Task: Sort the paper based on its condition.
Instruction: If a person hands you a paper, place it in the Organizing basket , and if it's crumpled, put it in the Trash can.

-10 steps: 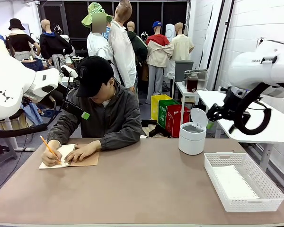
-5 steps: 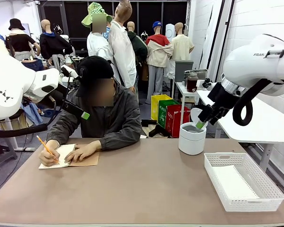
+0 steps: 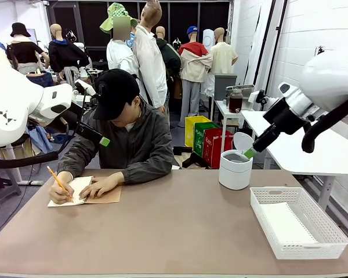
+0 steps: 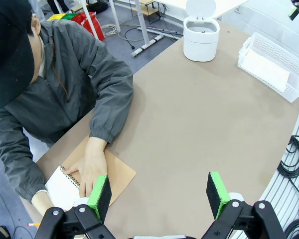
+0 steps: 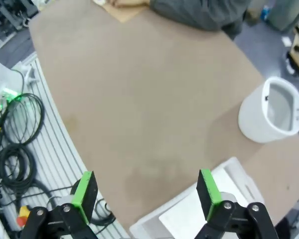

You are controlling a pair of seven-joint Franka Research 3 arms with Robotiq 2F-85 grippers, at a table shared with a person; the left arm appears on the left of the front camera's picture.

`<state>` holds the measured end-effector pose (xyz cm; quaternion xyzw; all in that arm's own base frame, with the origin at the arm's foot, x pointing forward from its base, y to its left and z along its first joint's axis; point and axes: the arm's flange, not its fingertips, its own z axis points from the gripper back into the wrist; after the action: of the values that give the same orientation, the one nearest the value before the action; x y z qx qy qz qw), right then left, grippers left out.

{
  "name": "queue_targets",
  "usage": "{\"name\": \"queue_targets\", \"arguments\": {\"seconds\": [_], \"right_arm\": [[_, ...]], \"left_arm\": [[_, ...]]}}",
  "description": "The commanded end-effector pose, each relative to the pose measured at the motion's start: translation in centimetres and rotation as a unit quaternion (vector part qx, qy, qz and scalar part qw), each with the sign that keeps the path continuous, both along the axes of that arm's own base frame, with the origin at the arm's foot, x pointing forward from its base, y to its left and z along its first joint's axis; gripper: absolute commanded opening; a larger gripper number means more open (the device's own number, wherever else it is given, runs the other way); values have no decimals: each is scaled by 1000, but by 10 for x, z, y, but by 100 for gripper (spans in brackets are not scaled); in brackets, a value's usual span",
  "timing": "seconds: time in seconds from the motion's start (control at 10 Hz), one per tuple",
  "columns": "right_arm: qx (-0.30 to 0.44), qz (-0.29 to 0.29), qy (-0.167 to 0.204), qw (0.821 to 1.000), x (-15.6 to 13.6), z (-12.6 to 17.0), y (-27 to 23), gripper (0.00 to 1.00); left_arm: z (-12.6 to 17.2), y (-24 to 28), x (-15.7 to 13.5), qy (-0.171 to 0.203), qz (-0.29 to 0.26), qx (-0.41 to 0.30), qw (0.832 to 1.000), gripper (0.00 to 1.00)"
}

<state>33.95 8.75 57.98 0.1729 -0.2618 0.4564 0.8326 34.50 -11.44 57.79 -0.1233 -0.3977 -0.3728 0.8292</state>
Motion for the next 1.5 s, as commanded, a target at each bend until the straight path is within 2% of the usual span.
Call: {"name": "queue_targets", "arguments": {"seconds": [0.0, 0.1, 0.2, 0.3, 0.4, 1.4], "right_arm": [[35, 11, -53, 998, -11, -17, -1, 100], [35, -1, -67, 997, -11, -17, -1, 100], [37, -16, -62, 997, -10, -20, 0, 100], [33, -26, -27, 999, -6, -23, -1, 100], [22, -11, -53, 998, -12, -7, -5, 100], [22, -11, -53, 998, -12, -7, -5, 100]], "left_arm": [[1, 1, 0, 4, -1, -1, 1000, 100], [1, 1, 0, 4, -1, -1, 1000, 100], [1, 1, 0, 4, -1, -1, 1000, 100], [1, 1, 0, 4, -1, -1, 1000, 100], [1, 1, 0, 4, -1, -1, 1000, 100], [1, 1, 0, 4, -1, -1, 1000, 100]]}}
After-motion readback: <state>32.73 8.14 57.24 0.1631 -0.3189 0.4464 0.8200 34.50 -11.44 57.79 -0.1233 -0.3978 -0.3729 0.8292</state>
